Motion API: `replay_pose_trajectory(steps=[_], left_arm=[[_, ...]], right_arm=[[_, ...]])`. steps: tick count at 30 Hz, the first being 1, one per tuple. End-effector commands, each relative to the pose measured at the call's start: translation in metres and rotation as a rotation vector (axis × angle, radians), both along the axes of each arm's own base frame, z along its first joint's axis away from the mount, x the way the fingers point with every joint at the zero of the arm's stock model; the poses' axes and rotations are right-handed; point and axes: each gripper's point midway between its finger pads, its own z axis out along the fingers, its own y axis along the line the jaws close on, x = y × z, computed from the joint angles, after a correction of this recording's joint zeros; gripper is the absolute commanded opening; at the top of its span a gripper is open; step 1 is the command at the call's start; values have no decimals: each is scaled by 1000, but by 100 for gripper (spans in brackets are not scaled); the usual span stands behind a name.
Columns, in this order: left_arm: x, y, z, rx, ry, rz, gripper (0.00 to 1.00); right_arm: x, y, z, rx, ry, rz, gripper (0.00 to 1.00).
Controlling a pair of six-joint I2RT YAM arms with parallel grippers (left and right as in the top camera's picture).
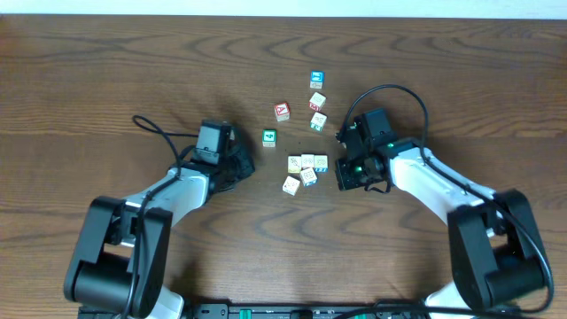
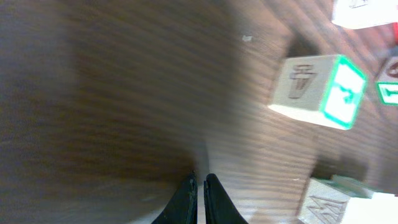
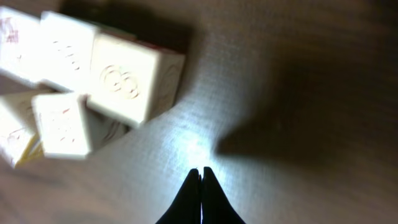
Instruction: Lift 5 blocks
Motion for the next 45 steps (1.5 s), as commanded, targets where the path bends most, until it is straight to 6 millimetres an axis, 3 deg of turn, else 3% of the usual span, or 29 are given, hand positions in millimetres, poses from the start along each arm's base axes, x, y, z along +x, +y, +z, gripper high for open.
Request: replay_pose_trajectory(steps=[1,4,6,9,11,14,18,21,25,36,45], left_arm=[[-5,11,12,69,-48,-59,8],[-5,10,45,84,-132,-93,14],[-10,15,66,108,-173,-84,17],[-22,23,89,149,-207,-83,37],[-31,25,97,161,-213,-99,41],[-41,33,102,189,-200,-88,44],[-48,38,99,212,-174,-81,46],[-51,39,97,215,-159,-82,48],[-51,39,97,216,-157,-83,48],[-50,43,97,235,-160,-71,50],[-50,45,96,248,-161,-63,50]], right_arm=[[6,3,50,39,-127,50,5],[-2,1,82,58,-186,57,27],[-9,1,98,67,-213,65,47],[-21,6,106,60,-228,129,73],[-27,12,101,48,-215,160,81],[-30,23,88,14,-201,203,81],[-29,34,65,-42,-184,240,73],[-23,29,48,-112,-163,183,64],[-16,32,35,-123,-160,177,63],[-15,48,14,-127,-158,232,63],[-12,56,16,-136,-196,226,57]])
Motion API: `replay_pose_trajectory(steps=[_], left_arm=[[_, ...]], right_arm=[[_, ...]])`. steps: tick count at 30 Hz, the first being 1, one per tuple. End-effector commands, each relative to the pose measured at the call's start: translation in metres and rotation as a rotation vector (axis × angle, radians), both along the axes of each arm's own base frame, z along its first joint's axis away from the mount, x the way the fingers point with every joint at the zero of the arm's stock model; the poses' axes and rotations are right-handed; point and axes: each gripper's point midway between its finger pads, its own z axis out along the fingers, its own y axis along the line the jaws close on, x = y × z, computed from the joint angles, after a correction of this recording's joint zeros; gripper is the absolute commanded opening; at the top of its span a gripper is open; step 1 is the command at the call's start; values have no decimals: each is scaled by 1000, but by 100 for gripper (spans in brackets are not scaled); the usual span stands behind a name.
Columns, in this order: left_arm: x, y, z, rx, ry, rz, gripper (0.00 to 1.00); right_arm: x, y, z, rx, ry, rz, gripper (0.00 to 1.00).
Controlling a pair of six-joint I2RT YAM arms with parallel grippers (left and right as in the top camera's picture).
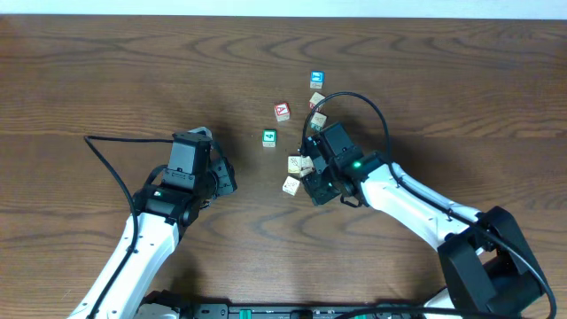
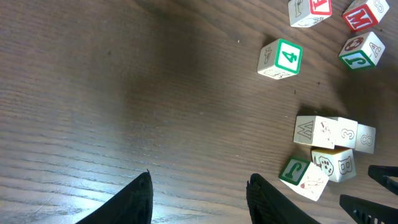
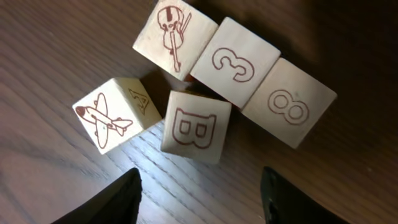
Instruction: Lift 5 blocks
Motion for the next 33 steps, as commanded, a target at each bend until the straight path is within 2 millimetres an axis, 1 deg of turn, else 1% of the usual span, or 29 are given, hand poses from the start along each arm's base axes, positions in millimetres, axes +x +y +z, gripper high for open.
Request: replay_pose_trajectory(steps=[1,14,18,26,33], left_arm=[[0,3,1,28,-11,-7,50],[1,4,1,33,-13,-3,50],[1,4,1,33,-13,-3,50],[1,4,1,33,-13,-3,50],[-1,4,0,36,-6,-4,50]], right_arm=[[6,-1,2,-18,-27,-31,56],[14,3,5,2,-58,-53,52],[12,6,5,4,-55,-48,51],[2,20,4,6,-57,-13,51],[8,13,4,-28,-84,-39,50]])
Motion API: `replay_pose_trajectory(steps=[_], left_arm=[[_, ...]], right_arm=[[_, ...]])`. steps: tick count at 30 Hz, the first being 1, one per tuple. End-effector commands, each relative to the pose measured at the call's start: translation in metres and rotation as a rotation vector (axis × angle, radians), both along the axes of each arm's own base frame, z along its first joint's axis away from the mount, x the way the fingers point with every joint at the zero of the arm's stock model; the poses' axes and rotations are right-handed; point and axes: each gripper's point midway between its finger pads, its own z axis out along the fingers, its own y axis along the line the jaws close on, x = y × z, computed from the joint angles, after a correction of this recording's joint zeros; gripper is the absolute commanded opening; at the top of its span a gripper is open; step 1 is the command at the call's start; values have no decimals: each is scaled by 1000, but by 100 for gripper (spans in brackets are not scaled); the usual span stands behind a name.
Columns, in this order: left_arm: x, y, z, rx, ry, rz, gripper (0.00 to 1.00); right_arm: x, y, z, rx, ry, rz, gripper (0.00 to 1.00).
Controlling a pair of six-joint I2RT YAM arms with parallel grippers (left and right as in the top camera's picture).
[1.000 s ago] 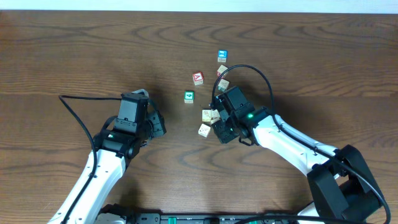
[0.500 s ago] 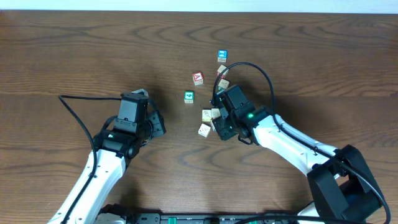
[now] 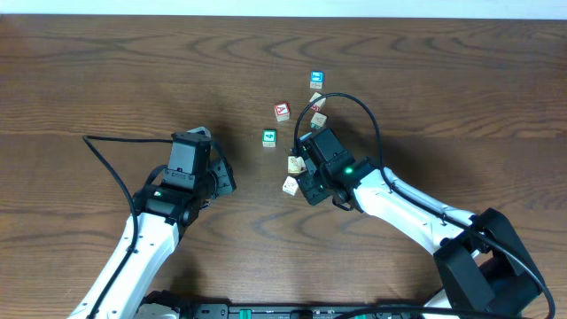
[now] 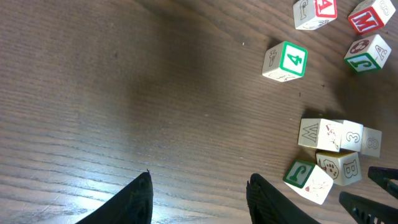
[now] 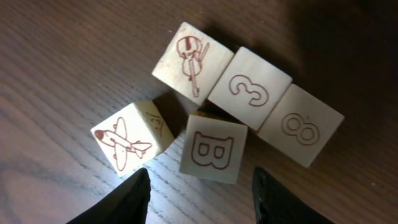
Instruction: Lift 5 blocks
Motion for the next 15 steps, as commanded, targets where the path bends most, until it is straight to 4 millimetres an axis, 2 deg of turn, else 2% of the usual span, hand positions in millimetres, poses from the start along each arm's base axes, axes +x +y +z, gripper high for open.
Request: replay_pose_trajectory(steps=[1,9,15], left_arm=[[-1,2,1,22,-5,-13,50],[-1,2,1,22,-5,-13,50],[-1,2,1,22,-5,-13,50]], right_arm=[[5,-2,0,-25,-23,-26,50],[8,0,-1,-18,-33,-27,47],[8,0,-17,-35,-6,-34,43]])
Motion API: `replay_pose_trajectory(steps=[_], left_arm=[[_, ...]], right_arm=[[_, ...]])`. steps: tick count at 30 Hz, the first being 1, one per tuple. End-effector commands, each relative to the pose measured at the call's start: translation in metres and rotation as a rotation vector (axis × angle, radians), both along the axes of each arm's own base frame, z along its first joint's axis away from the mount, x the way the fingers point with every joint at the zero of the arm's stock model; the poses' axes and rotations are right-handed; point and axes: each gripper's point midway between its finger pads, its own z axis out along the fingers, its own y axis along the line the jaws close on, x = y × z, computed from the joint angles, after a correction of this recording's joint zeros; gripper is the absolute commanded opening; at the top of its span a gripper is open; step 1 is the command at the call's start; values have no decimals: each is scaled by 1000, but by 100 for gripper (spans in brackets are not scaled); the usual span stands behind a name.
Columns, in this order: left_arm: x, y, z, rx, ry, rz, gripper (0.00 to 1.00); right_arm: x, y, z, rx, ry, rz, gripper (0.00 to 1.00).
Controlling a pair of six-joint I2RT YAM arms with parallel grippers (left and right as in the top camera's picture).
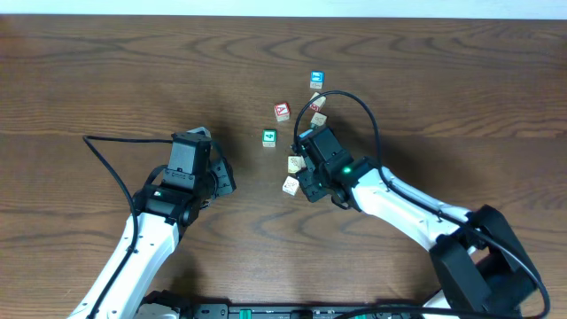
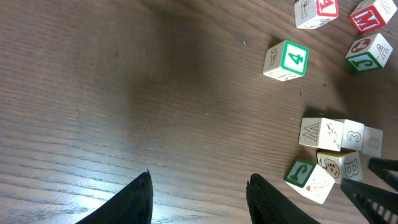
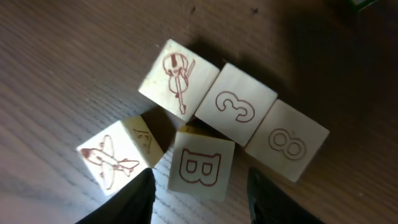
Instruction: Lift 5 blocks
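Several small wooden picture blocks lie mid-table. A tight cluster holds the violin block point(image 3: 177, 78), the 3 block point(image 3: 236, 104), the 8 block point(image 3: 287, 148), the B block point(image 3: 200, 169) and the airplane block point(image 3: 112, 163). My right gripper point(image 3: 202, 202) hovers open above this cluster point(image 1: 297, 165), and the B block lies just ahead of the gap between its fingers. My left gripper point(image 2: 200, 202) is open over bare wood, left of the blocks, holding nothing. The green 4 block point(image 2: 286, 60) sits apart from the cluster.
Further blocks lie beyond the cluster: a red one point(image 1: 282, 111), a blue one point(image 1: 316, 80) and a green J block point(image 2: 367, 53). The right arm's black cable point(image 1: 354, 106) loops above the blocks. The left arm's cable point(image 1: 115, 142) trails across the dark wooden table point(image 1: 106, 71).
The right gripper has shifted slightly over the cluster, so the B block now sits lower in its view, nearer the gap between the open fingers. The left arm has not visibly moved.
Both grippers were shut and low at the table, the left near the green 4 block, the right just right of the cluster. Then both stood open and higher, the left further left, the right above the cluster. The right has stayed there, open, with small shifts.
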Motion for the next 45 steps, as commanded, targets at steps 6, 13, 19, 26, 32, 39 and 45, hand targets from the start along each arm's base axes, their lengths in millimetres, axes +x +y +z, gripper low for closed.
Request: replay_pose_trajectory(steps=[6,13,19,26,32,39,45], left_arm=[[0,4,1,34,-10,-4,50],[1,6,1,42,-12,2,50],[1,6,1,42,-12,2,50],[1,7,1,49,-14,6,50],[1,7,1,49,-14,6,50],[1,7,1,49,-14,6,50],[1,7,1,49,-14,6,50]], right_arm=[[-3,0,-18,-29,36,-13,38],[-2,0,-17,-29,35,-13,34],[-1,1,-17,-26,31,-13,44],[3,4,-12,-17,21,-13,35],[4,5,-10,-11,19,-20,27],[2,4,-7,-22,44,-36,13],[5,6,10,-37,60,-36,8]])
